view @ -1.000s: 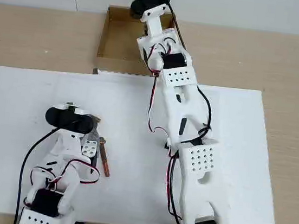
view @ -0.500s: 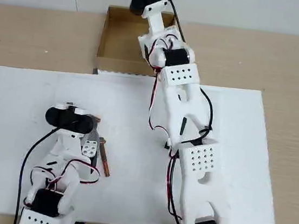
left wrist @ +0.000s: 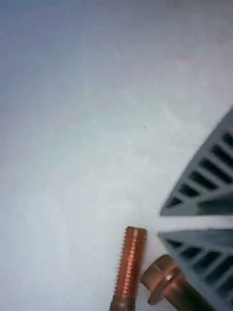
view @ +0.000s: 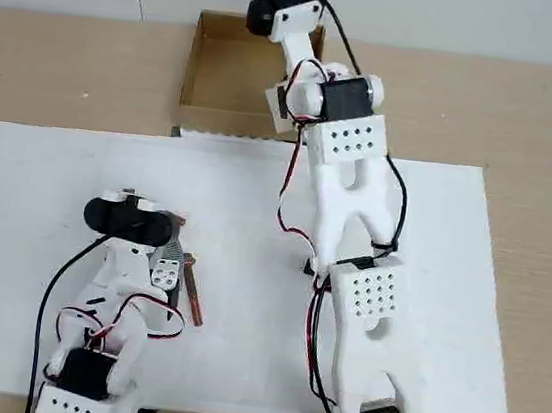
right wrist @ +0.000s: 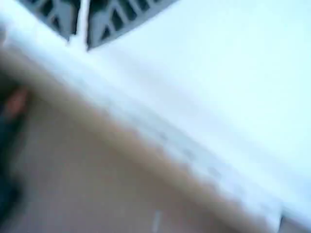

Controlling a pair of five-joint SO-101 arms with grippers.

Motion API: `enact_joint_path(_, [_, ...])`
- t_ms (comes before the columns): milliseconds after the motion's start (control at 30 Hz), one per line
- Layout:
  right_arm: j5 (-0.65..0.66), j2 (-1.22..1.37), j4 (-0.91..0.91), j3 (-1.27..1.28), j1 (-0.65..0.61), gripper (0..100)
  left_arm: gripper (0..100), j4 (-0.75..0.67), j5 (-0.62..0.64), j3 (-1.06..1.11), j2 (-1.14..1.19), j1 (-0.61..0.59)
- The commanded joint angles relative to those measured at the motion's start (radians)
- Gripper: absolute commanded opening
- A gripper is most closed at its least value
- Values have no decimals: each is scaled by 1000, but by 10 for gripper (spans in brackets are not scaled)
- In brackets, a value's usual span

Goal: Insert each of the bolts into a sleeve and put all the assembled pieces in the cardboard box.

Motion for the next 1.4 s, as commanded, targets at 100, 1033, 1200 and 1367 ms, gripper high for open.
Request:
enact_joint_path(100, [8, -64, 51, -72, 56, 4, 6, -14, 0, -5, -6, -2])
enact_joint_path(1033, [17, -463, 13, 895, 113, 54, 6, -14, 0, -5, -6, -3])
enact_joint_path(1200, [100, -392, -1, 895, 94, 184, 6, -14, 2, -5, -6, -3])
enact_joint_path(1367, [103, -348, -59, 895, 90, 190, 6, -14, 2, -5, -6, -3])
